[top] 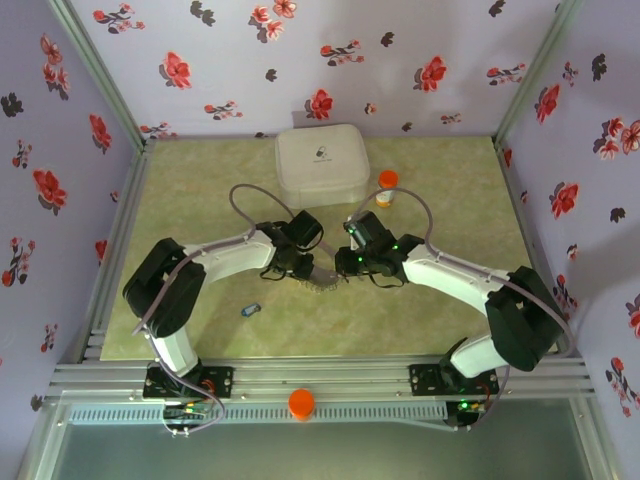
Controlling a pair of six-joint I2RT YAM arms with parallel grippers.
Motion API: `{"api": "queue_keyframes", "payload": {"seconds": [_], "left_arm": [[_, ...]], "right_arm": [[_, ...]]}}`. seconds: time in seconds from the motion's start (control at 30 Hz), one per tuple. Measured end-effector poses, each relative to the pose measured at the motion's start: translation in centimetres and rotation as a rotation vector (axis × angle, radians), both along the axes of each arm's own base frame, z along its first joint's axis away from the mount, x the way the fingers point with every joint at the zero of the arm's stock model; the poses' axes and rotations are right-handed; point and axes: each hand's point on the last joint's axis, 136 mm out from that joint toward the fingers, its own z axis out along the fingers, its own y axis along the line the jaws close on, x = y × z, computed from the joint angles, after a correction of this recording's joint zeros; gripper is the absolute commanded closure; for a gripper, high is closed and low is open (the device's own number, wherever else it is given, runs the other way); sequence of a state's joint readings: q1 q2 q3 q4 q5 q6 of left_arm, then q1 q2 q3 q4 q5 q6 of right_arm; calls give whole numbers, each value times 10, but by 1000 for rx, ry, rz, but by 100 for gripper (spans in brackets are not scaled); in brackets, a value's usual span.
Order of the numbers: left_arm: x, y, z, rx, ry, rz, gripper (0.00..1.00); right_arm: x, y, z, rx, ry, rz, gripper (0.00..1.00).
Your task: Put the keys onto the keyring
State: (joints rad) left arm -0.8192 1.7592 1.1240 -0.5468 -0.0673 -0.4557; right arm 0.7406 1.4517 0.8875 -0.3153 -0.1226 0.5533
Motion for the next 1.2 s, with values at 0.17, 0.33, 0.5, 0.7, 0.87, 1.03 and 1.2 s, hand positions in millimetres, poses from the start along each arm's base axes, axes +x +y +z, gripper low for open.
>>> {"api": "queue_keyframes", "payload": {"seconds": [0.17,0.33,0.5,0.7,0.87,1.03,1.2], "left_arm": [[-1,1,-4,12,10,-3,80],[-1,1,-4,15,9,-12,86],[-1,2,-4,17,9,-15,88],[-2,2,-6,22,12,-17,84],[-3,4,-12,36,24,-17,87],[-3,5,-12,40,24,-19,97],[-2,6,-10,47,14,-17,100]], "right_arm": [[0,0,0,0,0,0,79],[0,0,0,0,0,0,79],[0,0,0,0,-1,1,79],[0,0,0,-1,-1,2,79],[0,0,0,-1,-1,2,79],[0,0,0,0,-1,3,79],[0,0,0,-2,1,2,80]]}}
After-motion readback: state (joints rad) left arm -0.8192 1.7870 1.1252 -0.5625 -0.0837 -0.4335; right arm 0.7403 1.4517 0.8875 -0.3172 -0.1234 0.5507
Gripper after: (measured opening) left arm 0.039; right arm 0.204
